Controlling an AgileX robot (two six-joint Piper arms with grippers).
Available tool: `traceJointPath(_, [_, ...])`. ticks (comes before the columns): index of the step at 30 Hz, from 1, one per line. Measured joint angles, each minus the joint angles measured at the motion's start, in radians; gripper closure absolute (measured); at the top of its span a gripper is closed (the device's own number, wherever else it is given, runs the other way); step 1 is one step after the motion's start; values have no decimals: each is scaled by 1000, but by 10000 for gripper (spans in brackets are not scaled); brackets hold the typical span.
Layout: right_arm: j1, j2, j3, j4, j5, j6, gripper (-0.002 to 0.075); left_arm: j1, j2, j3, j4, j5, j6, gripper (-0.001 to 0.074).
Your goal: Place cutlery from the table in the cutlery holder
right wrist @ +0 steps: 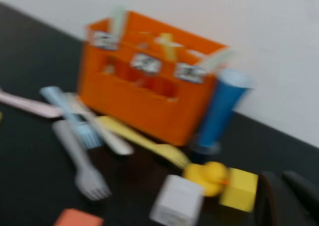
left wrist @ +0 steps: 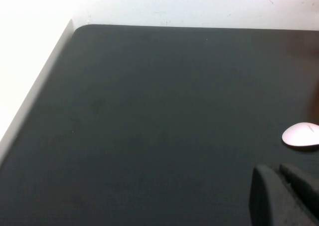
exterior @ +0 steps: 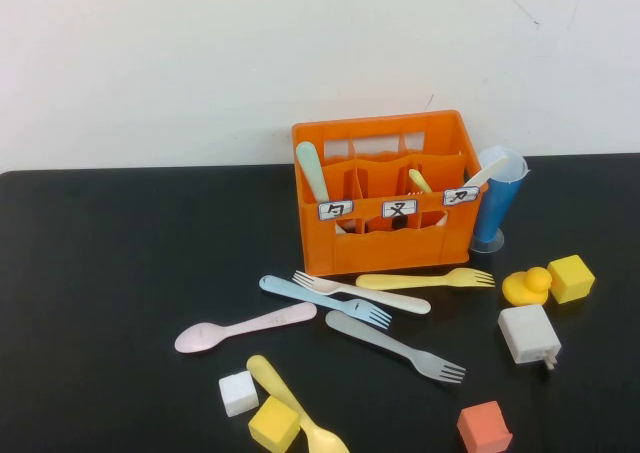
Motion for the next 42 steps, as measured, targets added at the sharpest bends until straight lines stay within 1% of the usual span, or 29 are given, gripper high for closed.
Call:
traceJointPath(3, [-131, -86, 25, -58, 39, 63, 727, 0, 0, 0, 0, 0, 0, 736])
traceJointPath(7, [-293, -198, 50, -187, 144, 249, 727, 0, 0, 0, 0, 0, 0, 736])
traceJointPath(12, [-434, -294, 100, -353, 191, 490, 727, 0, 0, 0, 0, 0, 0, 736])
traceJointPath(15, [-493, -312, 114, -420, 210, 564, 727, 0, 0, 0, 0, 0, 0, 736])
traceJointPath(20, [-507, -314, 116, -458, 296, 570, 728, 0, 0, 0, 0, 0, 0, 736])
traceJointPath(24, [-507, -314, 116, -461, 299, 480, 728, 0, 0, 0, 0, 0, 0, 736])
traceJointPath(27, [-507, -314, 116, -460, 300, 449, 728, 0, 0, 0, 0, 0, 0, 736])
traceJointPath(42, [-507, -314, 114, -460, 307, 440, 728, 0, 0, 0, 0, 0, 0, 736])
